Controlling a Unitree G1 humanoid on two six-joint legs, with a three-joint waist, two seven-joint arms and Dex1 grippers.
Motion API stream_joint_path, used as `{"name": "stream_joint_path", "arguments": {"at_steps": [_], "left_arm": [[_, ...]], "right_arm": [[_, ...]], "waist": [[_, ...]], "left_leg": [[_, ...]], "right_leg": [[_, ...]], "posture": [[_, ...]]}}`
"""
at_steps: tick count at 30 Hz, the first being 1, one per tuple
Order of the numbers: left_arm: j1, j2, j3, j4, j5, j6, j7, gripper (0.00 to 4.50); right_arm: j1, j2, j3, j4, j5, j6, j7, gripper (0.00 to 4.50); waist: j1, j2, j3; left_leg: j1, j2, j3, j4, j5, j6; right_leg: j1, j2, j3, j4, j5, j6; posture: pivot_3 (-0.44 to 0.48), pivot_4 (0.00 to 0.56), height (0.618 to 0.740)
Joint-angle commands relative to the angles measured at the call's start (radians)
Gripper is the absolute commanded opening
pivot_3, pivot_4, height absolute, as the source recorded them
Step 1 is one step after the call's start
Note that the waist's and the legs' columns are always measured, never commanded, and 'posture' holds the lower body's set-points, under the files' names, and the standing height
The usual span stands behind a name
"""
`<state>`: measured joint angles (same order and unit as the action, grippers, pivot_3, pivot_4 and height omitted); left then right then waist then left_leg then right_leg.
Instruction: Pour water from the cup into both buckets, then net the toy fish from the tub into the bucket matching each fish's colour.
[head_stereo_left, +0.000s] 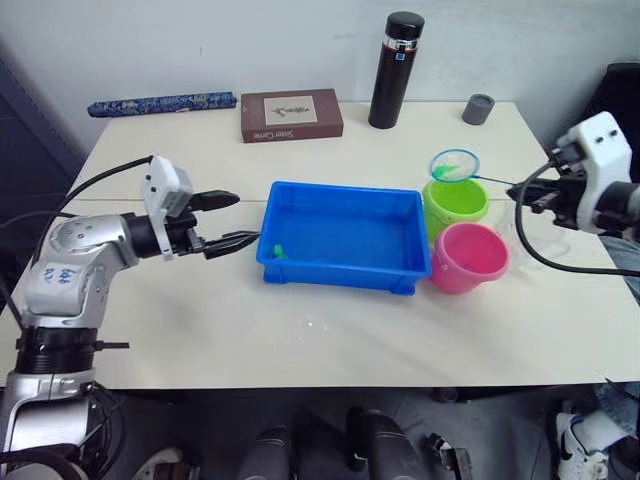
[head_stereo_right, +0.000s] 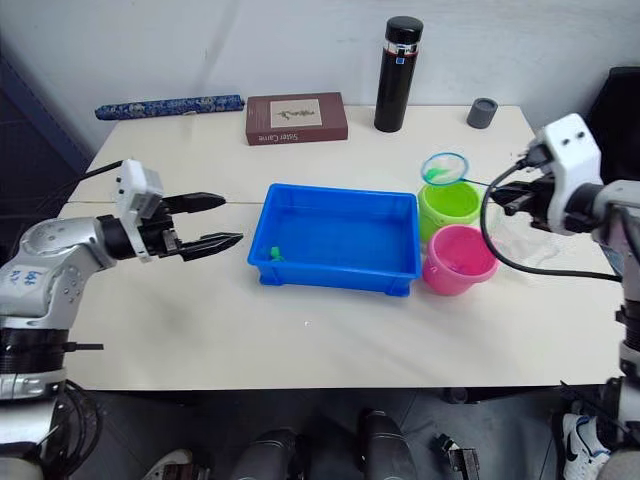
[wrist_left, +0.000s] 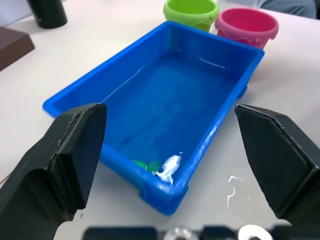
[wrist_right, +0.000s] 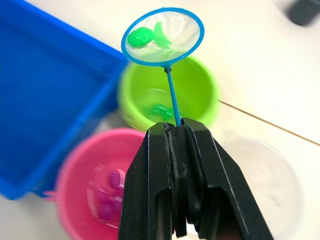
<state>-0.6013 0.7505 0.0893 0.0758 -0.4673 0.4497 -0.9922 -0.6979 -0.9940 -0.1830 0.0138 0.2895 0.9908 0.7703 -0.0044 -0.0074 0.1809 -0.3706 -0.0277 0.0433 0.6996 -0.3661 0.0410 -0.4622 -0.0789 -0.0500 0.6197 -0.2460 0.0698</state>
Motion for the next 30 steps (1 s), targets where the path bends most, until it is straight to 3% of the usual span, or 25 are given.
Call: {"name": "stream_joint_path", "arguments": {"at_steps": [1,11,21,30], "left_arm": [[-0.034,-0.003,0.002,0.025,0.013,-0.033,-0.023,4.43],[-0.100,-0.035,-0.027,0.108,0.047,-0.077,-0.070,4.43],[-0.101,-0.044,-0.027,0.115,0.054,-0.083,-0.082,4.43],[-0.107,-0.055,-0.032,0.124,0.059,-0.090,-0.087,4.43]], "right_arm": [[0.020,-0.037,0.001,-0.020,-0.059,-0.114,-0.032,0.00],[0.184,-0.128,0.263,-0.088,-0.470,-0.628,-0.157,0.00],[0.269,-0.218,0.309,-0.078,-0.839,-0.956,-0.338,0.00],[0.295,-0.235,0.283,-0.055,-1.020,-1.052,-0.427,0.00]], "waist": [[0.000,0.000,0.000],[0.003,0.000,0.000],[0.003,0.000,0.000],[0.003,0.000,0.000]], "left_leg": [[0.000,0.000,0.000,0.000,0.000,0.000],[0.000,-0.001,0.001,0.001,0.000,0.000],[0.000,-0.001,0.001,0.002,0.001,-0.001],[0.001,-0.001,0.002,0.002,0.001,-0.001]], "right_leg": [[0.000,0.000,0.000,0.000,0.000,0.000],[0.000,0.000,0.000,0.000,0.000,0.000],[0.000,0.000,0.000,0.001,0.000,0.000],[0.000,0.000,0.001,0.001,0.000,0.000]], "posture": [[0.000,0.150,0.740],[0.000,0.150,0.740],[0.000,0.150,0.740],[0.000,0.150,0.740]]}}
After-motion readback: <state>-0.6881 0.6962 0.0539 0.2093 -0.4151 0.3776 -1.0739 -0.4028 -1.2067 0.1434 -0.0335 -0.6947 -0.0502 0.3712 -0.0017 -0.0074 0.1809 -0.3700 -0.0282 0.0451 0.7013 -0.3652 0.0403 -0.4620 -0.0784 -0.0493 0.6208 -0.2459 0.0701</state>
